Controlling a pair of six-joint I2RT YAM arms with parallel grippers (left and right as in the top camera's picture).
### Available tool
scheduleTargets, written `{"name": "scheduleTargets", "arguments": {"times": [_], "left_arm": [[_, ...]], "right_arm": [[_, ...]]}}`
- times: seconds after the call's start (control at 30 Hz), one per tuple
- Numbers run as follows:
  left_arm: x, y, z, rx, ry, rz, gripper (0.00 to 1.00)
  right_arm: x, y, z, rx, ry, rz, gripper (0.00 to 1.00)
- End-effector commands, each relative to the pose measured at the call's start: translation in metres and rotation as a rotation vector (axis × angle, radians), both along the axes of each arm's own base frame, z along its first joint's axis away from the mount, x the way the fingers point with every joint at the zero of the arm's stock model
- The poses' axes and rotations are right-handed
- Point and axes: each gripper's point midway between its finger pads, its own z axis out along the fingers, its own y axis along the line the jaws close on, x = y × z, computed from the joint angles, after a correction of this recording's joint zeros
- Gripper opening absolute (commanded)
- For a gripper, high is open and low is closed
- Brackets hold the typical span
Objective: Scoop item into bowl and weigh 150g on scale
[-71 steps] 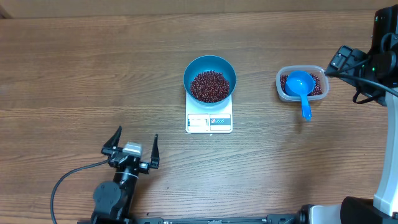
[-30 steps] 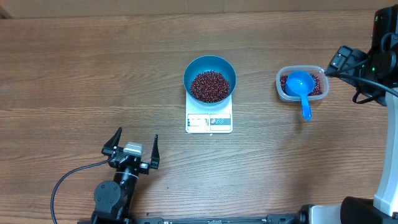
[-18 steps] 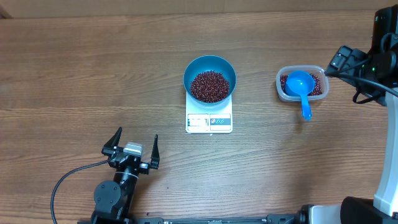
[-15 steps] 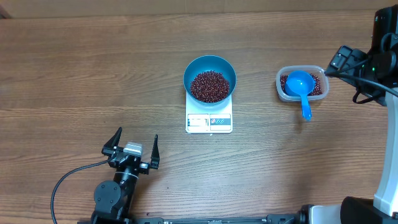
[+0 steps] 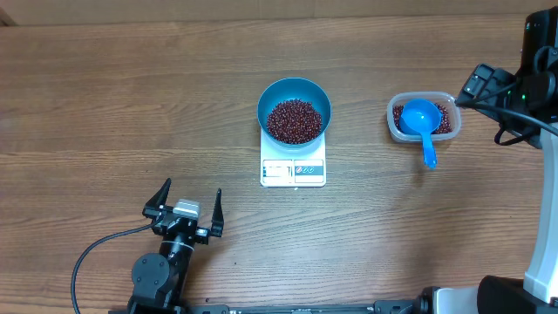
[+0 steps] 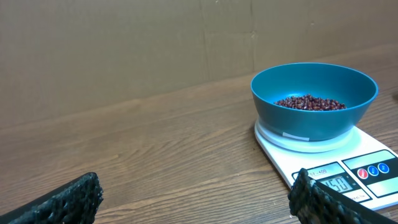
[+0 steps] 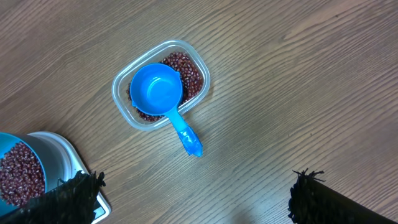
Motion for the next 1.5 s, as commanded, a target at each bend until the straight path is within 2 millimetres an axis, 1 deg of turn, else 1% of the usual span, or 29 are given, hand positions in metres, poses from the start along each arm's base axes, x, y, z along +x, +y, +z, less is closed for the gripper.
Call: {"name": "scheduleTargets", "arguments": {"times": [0.0,0.57,0.7,1.0,1.07,1.47], "left_arm": [[0.0,0.003,0.0,0.014,-0.007,0.011,1.0],[0.0,0.003,0.0,0.014,-0.007,0.013,1.0],[0.001,0.01,0.0,0.015,-0.007,0.04,1.0],[0.004,0.043,0.0,0.015,-0.006,0.175,1.0],[0.004,0.047,0.0,0.015,-0.006,0.191,0.99],[0.004,0.048,0.0,0.015,-0.005,0.196,1.0]], "right_arm": [[0.001,-0.001,0.002,-0.009,-0.009,0.002,1.0],[0.001,-0.001,0.002,-0.009,-0.009,0.002,1.0],[0.001,-0.001,0.002,-0.009,-0.008,0.002,1.0],[0.001,-0.001,0.002,-0.009,-0.009,0.002,1.0],[0.001,-0.001,0.002,-0.009,-0.009,0.002,1.0],[0.001,-0.001,0.002,-0.009,-0.009,0.002,1.0]]}}
